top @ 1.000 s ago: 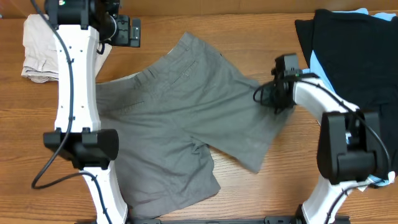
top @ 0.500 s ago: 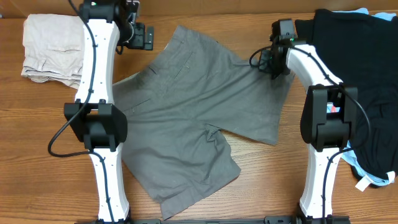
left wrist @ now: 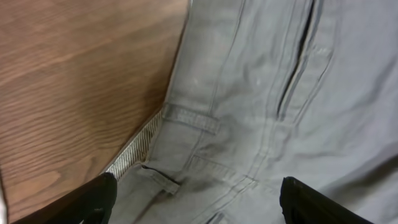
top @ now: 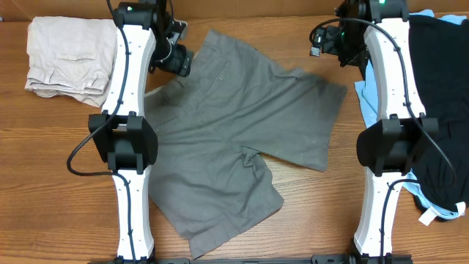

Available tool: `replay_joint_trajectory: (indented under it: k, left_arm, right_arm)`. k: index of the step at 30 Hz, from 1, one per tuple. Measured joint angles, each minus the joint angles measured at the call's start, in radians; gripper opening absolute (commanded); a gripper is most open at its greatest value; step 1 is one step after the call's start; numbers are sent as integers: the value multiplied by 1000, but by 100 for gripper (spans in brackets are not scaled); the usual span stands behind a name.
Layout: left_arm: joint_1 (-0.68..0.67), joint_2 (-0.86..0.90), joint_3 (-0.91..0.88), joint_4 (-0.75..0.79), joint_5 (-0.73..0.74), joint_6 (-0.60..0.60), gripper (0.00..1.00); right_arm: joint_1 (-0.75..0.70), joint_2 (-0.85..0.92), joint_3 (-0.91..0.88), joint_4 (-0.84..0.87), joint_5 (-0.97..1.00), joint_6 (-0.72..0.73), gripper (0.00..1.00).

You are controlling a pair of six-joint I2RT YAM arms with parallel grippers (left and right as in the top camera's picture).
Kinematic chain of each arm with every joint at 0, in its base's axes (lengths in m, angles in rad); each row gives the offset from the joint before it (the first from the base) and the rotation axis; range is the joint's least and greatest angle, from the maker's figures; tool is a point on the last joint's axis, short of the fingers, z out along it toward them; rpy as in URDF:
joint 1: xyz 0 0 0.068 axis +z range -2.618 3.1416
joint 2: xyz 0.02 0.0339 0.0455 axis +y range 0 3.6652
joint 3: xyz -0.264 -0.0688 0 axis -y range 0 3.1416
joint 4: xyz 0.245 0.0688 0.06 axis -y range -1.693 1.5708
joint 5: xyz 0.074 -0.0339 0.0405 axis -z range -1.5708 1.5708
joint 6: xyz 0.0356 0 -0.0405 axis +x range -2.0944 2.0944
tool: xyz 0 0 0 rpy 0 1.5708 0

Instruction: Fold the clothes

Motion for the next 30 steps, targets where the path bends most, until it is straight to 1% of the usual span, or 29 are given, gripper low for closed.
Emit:
replay_joint_trajectory:
  k: [5,11,13,14,16,18,19,22,23,27,30]
  left_arm:
    - [13,60,0,-12,-2,64,85]
    - [24,130,0,-14,-6,99,85]
    - [24,154,0,-9,-8,108,82]
    - [24,161,0,-7,-8,109,80]
    - [24,176,-1,-3,-8,113,68]
    - [24,184,-1,-4,-12,117,53]
    - [25,185,0,-4,-19,114,49]
    - [33,189,0,-11,-35,99,41]
    - [35,189,0,-13,-39,88,36]
    - [51,191,0,-31,-40,46,30]
    - [68,191,0,-58,-48,-5,31]
  right_arm:
    - [19,0,25,-82,-57,0,95]
    - [60,0,25,-84,-76,1,93]
    - [75,0,25,-84,-81,1,93]
    - [78,0,25,-84,-83,0,92]
    - [83,0,25,-95,-85,1,91]
    - [83,0,25,-106,-86,2,91]
    - [83,0,25,-110,-86,2,91]
    - [83,0,25,-121,-86,1,91]
    - [83,0,25,-121,-86,1,91]
    - [83,0,25,-121,-86,1,91]
    - [83,0,25,-117,-86,1,91]
